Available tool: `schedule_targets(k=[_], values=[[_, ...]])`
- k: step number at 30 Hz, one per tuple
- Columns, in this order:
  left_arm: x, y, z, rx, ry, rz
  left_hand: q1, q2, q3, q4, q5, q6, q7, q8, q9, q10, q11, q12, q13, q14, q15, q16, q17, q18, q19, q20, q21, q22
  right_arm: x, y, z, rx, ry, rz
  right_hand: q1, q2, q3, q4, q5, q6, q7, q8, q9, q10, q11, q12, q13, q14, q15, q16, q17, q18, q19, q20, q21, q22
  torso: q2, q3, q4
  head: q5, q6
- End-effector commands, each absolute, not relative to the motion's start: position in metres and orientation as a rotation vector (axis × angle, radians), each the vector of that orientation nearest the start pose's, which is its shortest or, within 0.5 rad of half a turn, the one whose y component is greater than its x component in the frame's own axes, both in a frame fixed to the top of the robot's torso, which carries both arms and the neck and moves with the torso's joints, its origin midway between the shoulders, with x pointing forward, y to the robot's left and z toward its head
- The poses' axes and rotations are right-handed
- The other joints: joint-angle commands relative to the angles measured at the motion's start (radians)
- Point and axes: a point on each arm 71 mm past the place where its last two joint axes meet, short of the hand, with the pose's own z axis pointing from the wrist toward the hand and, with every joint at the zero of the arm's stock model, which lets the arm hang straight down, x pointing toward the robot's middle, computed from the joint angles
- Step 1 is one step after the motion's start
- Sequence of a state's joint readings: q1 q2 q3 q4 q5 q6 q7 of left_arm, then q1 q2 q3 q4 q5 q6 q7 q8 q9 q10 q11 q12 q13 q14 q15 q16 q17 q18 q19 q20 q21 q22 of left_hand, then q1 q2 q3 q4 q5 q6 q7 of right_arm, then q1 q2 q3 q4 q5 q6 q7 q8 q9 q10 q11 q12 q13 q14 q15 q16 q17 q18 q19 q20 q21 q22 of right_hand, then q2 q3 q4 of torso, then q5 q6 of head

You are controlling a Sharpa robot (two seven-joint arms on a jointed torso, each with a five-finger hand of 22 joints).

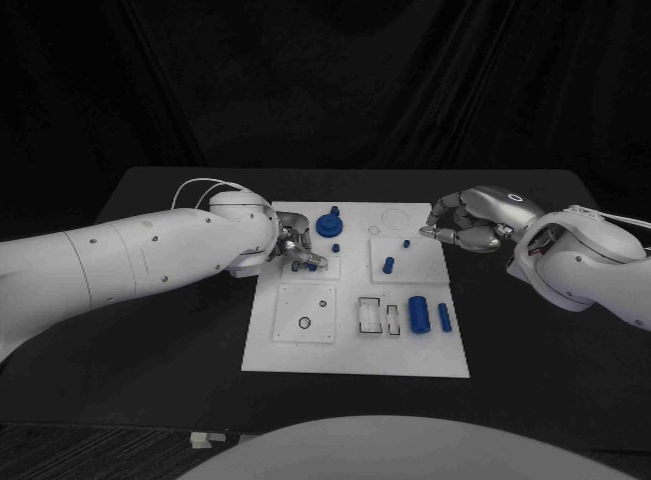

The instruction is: Assemble the parts on the task board

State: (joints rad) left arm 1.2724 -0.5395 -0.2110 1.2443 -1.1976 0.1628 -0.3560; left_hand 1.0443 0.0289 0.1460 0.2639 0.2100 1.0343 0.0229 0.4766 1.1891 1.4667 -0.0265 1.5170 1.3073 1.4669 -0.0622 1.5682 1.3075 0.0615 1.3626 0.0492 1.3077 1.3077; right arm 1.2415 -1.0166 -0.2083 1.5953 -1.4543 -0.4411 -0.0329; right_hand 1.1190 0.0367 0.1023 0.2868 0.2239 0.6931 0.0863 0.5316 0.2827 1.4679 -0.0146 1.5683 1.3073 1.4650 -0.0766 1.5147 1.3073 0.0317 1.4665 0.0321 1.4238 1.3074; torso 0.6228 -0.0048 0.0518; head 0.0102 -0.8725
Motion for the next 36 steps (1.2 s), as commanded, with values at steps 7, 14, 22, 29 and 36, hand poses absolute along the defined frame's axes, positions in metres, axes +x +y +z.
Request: schedule_targets(k=[7,14,22,29,36], values=[[0.509,0.136,-0.258,0.171,2.313,-0.422,0.017,0.002,-0.018,0.006,-0.011,0.049,-0.007,0.219,0.145,0.038,-0.01,0.003,0.207,0.104,-0.01,0.003,0.263,0.012,0.006,-0.007,-0.01,0.143,0.451,-0.266,-0.211,-0.149,1.669,0.563,0.009,0.002,0.006,0.002,0.003,0.009,-0.001,-0.006,-0.001,0.103,0.007,0.003,0.264,0.081,0.006,-0.006,0.155,0.009,0.029,0.009,-0.007,0.208,0.0,-0.0001,0.0002,0.0,0.0],[0.509,0.136,-0.258,0.17,2.311,-0.425,0.011,0.006,-0.022,0.013,-0.016,0.036,-0.007,0.208,0.151,0.038,-0.009,0.003,0.207,0.104,-0.01,0.003,0.263,0.012,0.006,-0.007,-0.012,0.144,0.451,-0.267,-0.211,-0.148,1.669,0.561,0.009,0.002,0.006,0.002,0.003,0.009,-0.001,-0.006,-0.001,0.103,0.007,0.003,0.264,0.081,0.006,-0.006,0.155,0.009,0.029,0.009,-0.007,0.208,0.0,0.0001,0.0,0.002,0.0],[0.509,0.136,-0.258,0.168,2.307,-0.427,0.008,0.008,-0.024,0.017,-0.018,-0.014,-0.006,0.127,0.132,0.035,-0.009,0.001,0.205,0.104,-0.01,0.003,0.263,0.012,0.005,-0.007,-0.013,0.145,0.451,-0.267,-0.212,-0.147,1.672,0.559,0.009,0.004,0.006,0.003,0.003,0.01,0.0,-0.006,-0.002,0.103,0.007,0.003,0.264,0.081,0.006,-0.007,0.153,0.009,0.029,0.009,-0.007,0.207,0.0,-0.0001,0.0001,0.004,0.0],[0.509,0.136,-0.256,0.158,2.274,-0.456,0.062,0.007,-0.001,-0.018,0.036,-0.056,-0.007,0.043,0.105,0.031,-0.009,-0.002,0.202,0.104,-0.01,0.003,0.263,0.013,0.003,-0.007,-0.021,0.148,0.451,-0.267,-0.213,-0.146,1.673,0.558,0.009,0.004,0.006,0.003,0.003,0.01,0.0,-0.006,-0.002,0.103,0.007,0.003,0.264,0.081,0.006,-0.007,0.153,0.009,0.029,0.009,-0.007,0.207,0.0,-0.0001,0.0004,0.003,0.0],[0.506,0.135,-0.247,0.111,2.153,-0.538,0.101,-0.007,0.024,-0.039,0.087,-0.059,-0.005,0.005,0.076,0.03,-0.007,-0.002,0.202,0.104,-0.008,0.003,0.263,0.013,0.004,-0.006,-0.023,0.154,0.451,-0.268,-0.213,-0.144,1.671,0.556,0.009,0.004,0.006,0.003,0.003,0.01,0.0,-0.006,-0.002,0.103,0.007,0.003,0.264,0.081,0.006,-0.007,0.153,0.009,0.029,0.009,-0.007,0.207,0.0,0.0,0.0002,0.005,0.0]])
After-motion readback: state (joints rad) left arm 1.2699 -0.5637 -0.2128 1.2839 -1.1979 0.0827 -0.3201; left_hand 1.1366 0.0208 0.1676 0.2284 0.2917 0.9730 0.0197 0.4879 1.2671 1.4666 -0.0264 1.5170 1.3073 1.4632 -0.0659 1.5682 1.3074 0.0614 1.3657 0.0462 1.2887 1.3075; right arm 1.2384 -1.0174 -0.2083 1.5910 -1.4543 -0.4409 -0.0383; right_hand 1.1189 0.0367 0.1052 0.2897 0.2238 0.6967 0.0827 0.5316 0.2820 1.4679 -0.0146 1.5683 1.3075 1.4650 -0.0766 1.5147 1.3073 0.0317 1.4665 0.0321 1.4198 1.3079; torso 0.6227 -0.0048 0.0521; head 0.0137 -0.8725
